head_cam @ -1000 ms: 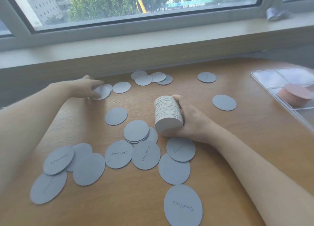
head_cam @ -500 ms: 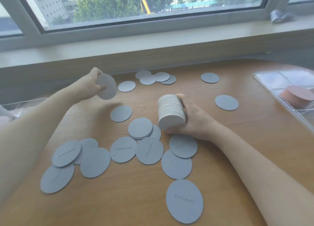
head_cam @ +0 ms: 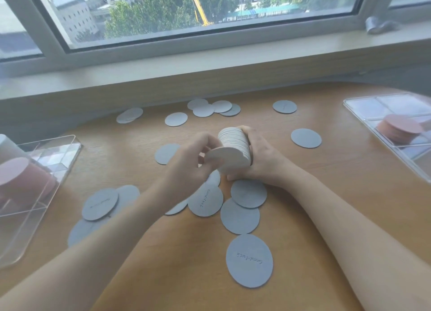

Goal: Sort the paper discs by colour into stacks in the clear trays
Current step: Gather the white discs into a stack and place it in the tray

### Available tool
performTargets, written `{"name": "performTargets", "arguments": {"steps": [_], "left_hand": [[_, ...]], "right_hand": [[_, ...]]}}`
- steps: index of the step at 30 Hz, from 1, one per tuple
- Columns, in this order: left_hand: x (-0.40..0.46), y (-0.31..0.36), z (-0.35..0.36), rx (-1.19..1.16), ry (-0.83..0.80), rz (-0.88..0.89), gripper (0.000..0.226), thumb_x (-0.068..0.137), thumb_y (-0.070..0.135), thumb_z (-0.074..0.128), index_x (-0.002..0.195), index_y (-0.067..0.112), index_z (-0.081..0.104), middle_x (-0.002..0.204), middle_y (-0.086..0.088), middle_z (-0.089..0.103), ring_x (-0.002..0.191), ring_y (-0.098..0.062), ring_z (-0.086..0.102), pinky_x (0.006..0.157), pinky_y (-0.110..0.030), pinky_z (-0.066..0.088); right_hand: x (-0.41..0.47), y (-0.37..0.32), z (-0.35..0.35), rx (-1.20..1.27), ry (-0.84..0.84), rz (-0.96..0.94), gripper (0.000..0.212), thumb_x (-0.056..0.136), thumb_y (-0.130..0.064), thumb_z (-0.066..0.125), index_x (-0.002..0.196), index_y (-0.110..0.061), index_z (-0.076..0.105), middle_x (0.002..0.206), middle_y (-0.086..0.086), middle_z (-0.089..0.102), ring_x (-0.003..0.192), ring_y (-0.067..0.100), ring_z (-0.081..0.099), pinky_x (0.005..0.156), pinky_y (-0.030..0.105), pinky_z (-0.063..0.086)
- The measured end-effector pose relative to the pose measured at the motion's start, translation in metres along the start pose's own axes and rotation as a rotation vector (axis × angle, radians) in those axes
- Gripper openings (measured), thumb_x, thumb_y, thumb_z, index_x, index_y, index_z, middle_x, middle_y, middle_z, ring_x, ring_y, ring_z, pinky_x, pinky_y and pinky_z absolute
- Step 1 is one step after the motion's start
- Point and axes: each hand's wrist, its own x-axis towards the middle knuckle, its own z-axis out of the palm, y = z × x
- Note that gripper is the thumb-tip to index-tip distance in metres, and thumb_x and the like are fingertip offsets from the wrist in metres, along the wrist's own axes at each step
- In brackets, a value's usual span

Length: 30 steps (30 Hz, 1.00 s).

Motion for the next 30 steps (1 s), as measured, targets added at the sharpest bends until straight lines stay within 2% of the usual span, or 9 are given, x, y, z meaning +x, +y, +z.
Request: {"name": "performTargets", "arguments": {"steps": [4, 8, 10, 12, 14, 16, 19, 24, 30], "left_hand": [[0.004, -0.012, 0.018, 0.156, 0.119, 0.071, 0.026, 0.09, 0.011, 0.069, 0.098, 0.028, 0.051, 0.096, 0.013, 0.06, 0.088, -0.011, 0.059, 0.075, -0.034, 0.051], [0.004, -0.021, 0.033, 0.318, 0.179, 0.148, 0.035, 0.089, 0.017, 0.071, 0.118, 0.02, 0.053, 0.108, 0.006, 0.051, 0.089, -0.001, 0.046, 0.081, -0.027, 0.044], [0.004, -0.024, 0.039, 0.477, 0.153, 0.153, 0.055, 0.093, 0.03, 0.062, 0.143, 0.014, 0.045, 0.129, 0.0, 0.045, 0.107, -0.013, 0.044, 0.098, -0.026, 0.037], [0.004, -0.027, 0.043, 0.542, 0.094, 0.134, 0.067, 0.098, 0.037, 0.047, 0.157, 0.014, 0.026, 0.153, -0.002, 0.03, 0.134, -0.02, 0.032, 0.113, -0.023, 0.021], [0.006, -0.027, 0.045, 0.433, -0.005, 0.109, 0.069, 0.102, 0.031, 0.044, 0.16, 0.014, 0.01, 0.165, 0.001, 0.012, 0.15, -0.013, 0.012, 0.121, -0.023, 0.009], [0.007, -0.028, 0.044, 0.307, -0.099, 0.083, 0.071, 0.104, 0.026, 0.044, 0.16, 0.019, 0.0, 0.167, 0.008, -0.002, 0.153, -0.006, -0.003, 0.125, -0.029, 0.006], [0.01, -0.026, 0.041, 0.236, -0.142, 0.066, 0.072, 0.105, 0.029, 0.045, 0.16, 0.029, -0.001, 0.165, 0.017, -0.011, 0.152, -0.002, -0.01, 0.123, -0.029, 0.007], [0.02, -0.026, 0.035, 0.166, -0.154, -0.052, 0.08, 0.101, 0.033, 0.053, 0.16, 0.027, -0.001, 0.163, 0.016, -0.001, 0.14, 0.017, 0.006, 0.099, 0.008, 0.008], [0.023, -0.025, 0.029, 0.156, -0.228, -0.061, 0.073, 0.102, 0.049, 0.042, 0.16, 0.03, 0.001, 0.154, 0.028, 0.005, 0.138, 0.013, 0.013, 0.101, 0.003, 0.013]], "right_hand": [[0.0, 0.0, -0.001, 0.01, -0.022, 0.007, 0.117, 0.047, -0.053, 0.09, 0.143, -0.037, 0.025, 0.132, -0.016, 0.042, 0.121, 0.009, 0.046, 0.103, 0.04, 0.044], [0.0, 0.0, -0.001, 0.02, -0.036, 0.016, 0.116, 0.051, -0.051, 0.091, 0.145, -0.034, 0.025, 0.134, -0.013, 0.043, 0.124, 0.009, 0.043, 0.105, 0.04, 0.043], [0.001, 0.001, -0.001, -0.011, -0.043, 0.017, 0.119, 0.052, -0.052, 0.09, 0.148, -0.032, 0.022, 0.138, -0.012, 0.041, 0.127, 0.01, 0.042, 0.107, 0.041, 0.041], [0.001, 0.001, 0.0, -0.031, -0.047, 0.009, 0.123, 0.051, -0.052, 0.09, 0.149, -0.031, 0.019, 0.14, -0.011, 0.038, 0.129, 0.011, 0.039, 0.109, 0.041, 0.039], [0.001, 0.001, 0.0, -0.038, -0.044, -0.001, 0.124, 0.052, -0.048, 0.092, 0.15, -0.03, 0.018, 0.142, -0.011, 0.036, 0.131, 0.011, 0.037, 0.111, 0.04, 0.037], [0.001, 0.002, 0.0, -0.036, -0.038, -0.013, 0.122, 0.056, -0.044, 0.093, 0.15, -0.028, 0.018, 0.145, -0.009, 0.036, 0.133, 0.012, 0.036, 0.112, 0.039, 0.035], [0.0, 0.001, 0.001, -0.045, -0.023, -0.025, 0.12, 0.057, -0.044, 0.092, 0.151, -0.029, 0.018, 0.148, -0.007, 0.035, 0.136, 0.013, 0.035, 0.114, 0.042, 0.033], [-0.001, -0.001, 0.001, -0.037, -0.028, 0.005, 0.126, 0.05, -0.049, 0.092, 0.151, -0.032, 0.019, 0.142, -0.013, 0.035, 0.133, 0.011, 0.036, 0.112, 0.039, 0.036], [0.002, 0.007, -0.001, 0.044, -0.051, 0.047, 0.115, 0.049, -0.068, 0.085, 0.144, -0.04, 0.025, 0.135, -0.011, 0.047, 0.124, 0.012, 0.049, 0.104, 0.044, 0.044]]}}
